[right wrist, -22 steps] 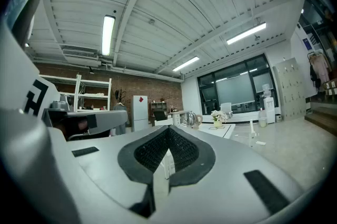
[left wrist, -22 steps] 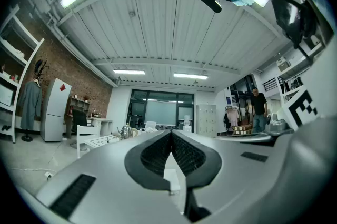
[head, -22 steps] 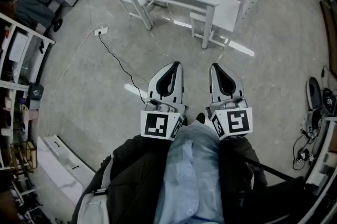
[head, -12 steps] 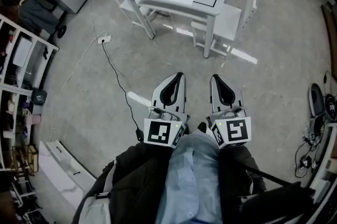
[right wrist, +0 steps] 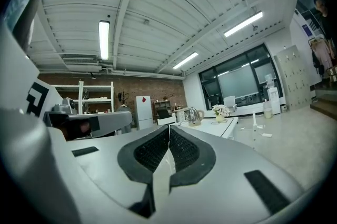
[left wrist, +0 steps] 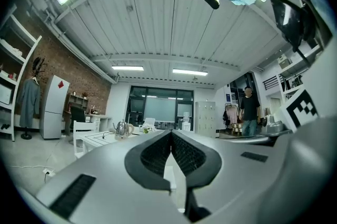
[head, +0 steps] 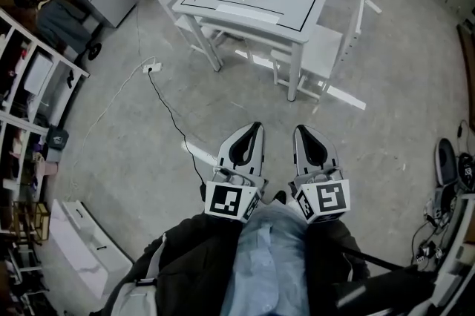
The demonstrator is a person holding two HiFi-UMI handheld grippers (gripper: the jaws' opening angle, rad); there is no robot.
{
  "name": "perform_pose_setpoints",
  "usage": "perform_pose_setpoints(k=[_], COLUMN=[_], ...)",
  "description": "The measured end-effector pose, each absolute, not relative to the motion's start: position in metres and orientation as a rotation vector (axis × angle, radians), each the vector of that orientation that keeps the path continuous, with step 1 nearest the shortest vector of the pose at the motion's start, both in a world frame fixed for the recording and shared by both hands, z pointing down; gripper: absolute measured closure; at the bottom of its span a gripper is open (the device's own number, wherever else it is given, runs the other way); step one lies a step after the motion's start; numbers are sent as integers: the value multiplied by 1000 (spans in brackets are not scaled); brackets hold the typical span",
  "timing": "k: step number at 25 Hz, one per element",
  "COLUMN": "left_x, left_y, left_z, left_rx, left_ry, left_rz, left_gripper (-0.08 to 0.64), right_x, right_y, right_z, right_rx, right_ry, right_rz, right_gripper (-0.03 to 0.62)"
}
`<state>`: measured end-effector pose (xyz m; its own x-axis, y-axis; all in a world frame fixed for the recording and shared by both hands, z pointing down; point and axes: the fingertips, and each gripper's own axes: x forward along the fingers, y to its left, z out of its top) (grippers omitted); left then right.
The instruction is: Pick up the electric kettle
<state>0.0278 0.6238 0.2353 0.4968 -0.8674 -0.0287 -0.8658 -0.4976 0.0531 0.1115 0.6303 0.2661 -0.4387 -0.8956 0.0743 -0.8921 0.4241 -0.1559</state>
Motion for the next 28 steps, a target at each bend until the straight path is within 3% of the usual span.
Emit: perform_pose_setpoints(k=[28], left_x=[-26], left_y=[481], left_z=[248], left_rx=[2634], left_ry=[-1595], left_rz=[-125], left_gripper=[552], right_x=[55], right_y=[480], right_z=[278], right_rx=[-1630], right_ry=[2701], right_rz=[-261], right_gripper=[575])
